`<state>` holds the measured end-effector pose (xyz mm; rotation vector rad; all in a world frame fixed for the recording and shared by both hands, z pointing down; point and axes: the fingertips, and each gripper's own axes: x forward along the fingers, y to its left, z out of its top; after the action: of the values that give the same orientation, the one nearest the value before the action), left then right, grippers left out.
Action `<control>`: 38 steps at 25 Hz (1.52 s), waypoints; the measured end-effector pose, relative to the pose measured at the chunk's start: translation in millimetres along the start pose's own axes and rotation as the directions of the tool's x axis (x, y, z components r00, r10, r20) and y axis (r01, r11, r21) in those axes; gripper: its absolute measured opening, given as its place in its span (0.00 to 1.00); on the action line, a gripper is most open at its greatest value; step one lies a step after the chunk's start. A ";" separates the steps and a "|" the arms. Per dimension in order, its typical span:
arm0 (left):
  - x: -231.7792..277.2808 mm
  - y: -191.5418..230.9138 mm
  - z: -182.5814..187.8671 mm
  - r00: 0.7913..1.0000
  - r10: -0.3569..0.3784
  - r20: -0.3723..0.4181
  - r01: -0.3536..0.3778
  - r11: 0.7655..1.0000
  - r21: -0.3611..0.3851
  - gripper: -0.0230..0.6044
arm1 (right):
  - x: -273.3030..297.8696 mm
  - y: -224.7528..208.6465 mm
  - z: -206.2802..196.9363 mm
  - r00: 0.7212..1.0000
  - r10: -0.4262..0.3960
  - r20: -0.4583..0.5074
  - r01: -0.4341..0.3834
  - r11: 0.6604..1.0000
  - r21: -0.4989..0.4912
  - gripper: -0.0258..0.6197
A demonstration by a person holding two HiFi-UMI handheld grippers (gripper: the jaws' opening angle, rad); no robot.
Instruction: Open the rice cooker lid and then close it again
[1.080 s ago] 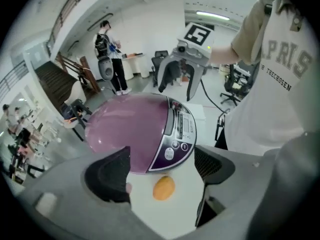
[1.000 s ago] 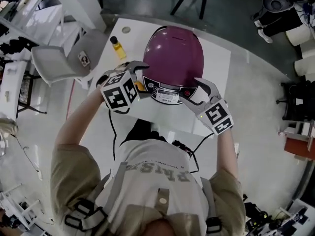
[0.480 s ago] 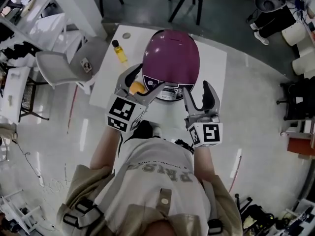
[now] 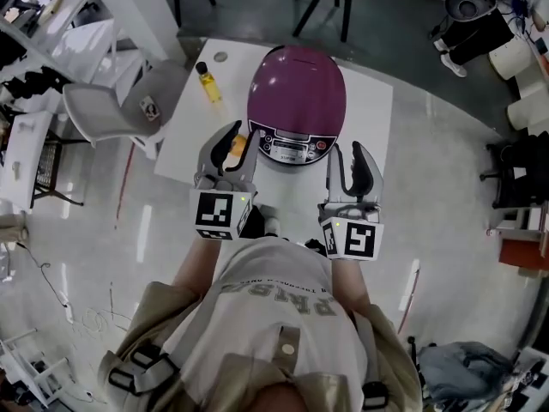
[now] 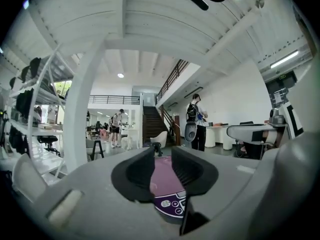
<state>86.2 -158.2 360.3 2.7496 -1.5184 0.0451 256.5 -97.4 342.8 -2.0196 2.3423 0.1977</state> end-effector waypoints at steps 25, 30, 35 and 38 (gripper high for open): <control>-33.2 16.0 46.0 0.965 0.110 0.238 -0.128 0.990 0.061 0.06 | -6.6 6.5 15.2 0.997 -0.016 0.070 0.023 0.996 -0.087 0.04; -34.0 18.8 42.5 0.966 0.112 0.232 -0.127 0.991 0.051 0.06 | -5.2 9.8 19.9 0.996 -0.021 0.088 0.032 0.991 -0.131 0.04; -32.9 20.3 42.4 0.966 0.115 0.232 -0.132 0.990 0.056 0.06 | -1.4 9.5 17.7 0.997 -0.020 0.073 0.031 0.989 -0.143 0.04; -32.6 21.9 41.1 0.967 0.116 0.226 -0.133 0.989 0.058 0.06 | 0.0 10.9 16.8 0.997 -0.016 0.070 0.026 0.990 -0.140 0.04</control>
<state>51.4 -142.9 318.1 2.7912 -1.7756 -0.2198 244.8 -93.8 326.9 -2.0607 2.3259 0.4373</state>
